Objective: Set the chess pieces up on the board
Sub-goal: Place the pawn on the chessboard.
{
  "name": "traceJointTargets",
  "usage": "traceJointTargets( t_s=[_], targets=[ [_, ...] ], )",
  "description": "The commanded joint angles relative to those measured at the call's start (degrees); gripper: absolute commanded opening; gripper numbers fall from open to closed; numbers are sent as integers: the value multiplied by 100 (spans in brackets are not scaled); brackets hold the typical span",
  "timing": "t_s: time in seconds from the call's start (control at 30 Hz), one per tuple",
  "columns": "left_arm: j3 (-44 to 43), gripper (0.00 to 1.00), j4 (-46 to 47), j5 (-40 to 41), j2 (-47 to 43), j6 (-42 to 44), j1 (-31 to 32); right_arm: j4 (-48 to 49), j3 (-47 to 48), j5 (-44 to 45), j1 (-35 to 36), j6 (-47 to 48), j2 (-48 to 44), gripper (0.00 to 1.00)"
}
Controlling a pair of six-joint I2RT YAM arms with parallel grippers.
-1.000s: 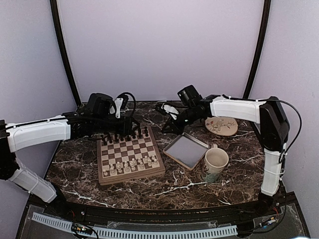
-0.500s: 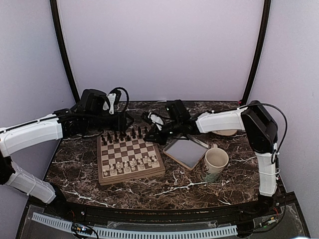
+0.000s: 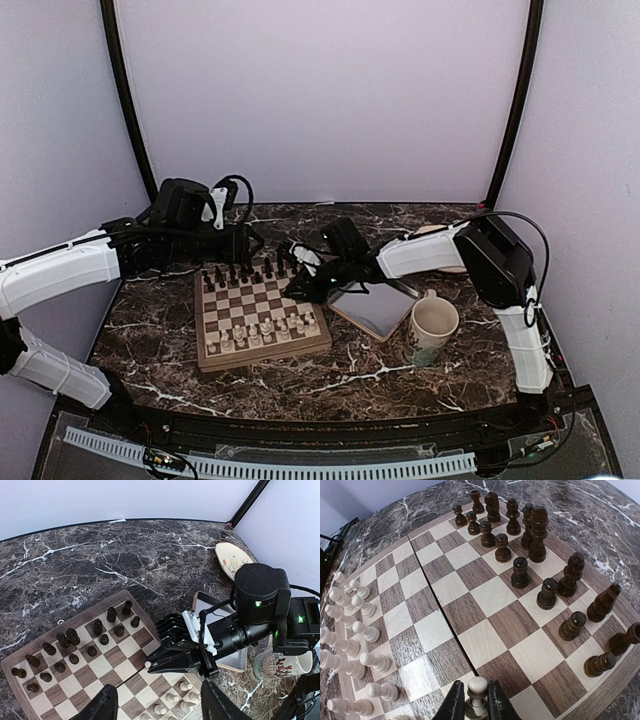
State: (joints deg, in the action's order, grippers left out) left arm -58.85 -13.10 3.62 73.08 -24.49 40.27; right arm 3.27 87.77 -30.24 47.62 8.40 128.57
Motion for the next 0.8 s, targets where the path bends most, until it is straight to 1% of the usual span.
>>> traceJointTargets(
  t_s=[0.0,0.07,0.13,0.4,0.6,0.77],
  targets=[
    [-22,59,-75,78,-238,-27,-37,164,180,183,64,-31,90,20],
    [-21,59,-75,61,-217,-14,-37,154,152,203,69,-32,37,24],
    [-32,59,-60,36,-186,-11,-37,132,140,206,65,-27,-25,26],
    [-54,59,-180,-20,-178,5,-37,-51,96,205,59,-10,-346,27],
    [75,59,-276,-10,-303,-32,-37,-614,416,158,58,231,-130,32],
    [143,59,-254,-1,-356,-65,-37,-1092,779,155,60,391,130,33]
  ],
)
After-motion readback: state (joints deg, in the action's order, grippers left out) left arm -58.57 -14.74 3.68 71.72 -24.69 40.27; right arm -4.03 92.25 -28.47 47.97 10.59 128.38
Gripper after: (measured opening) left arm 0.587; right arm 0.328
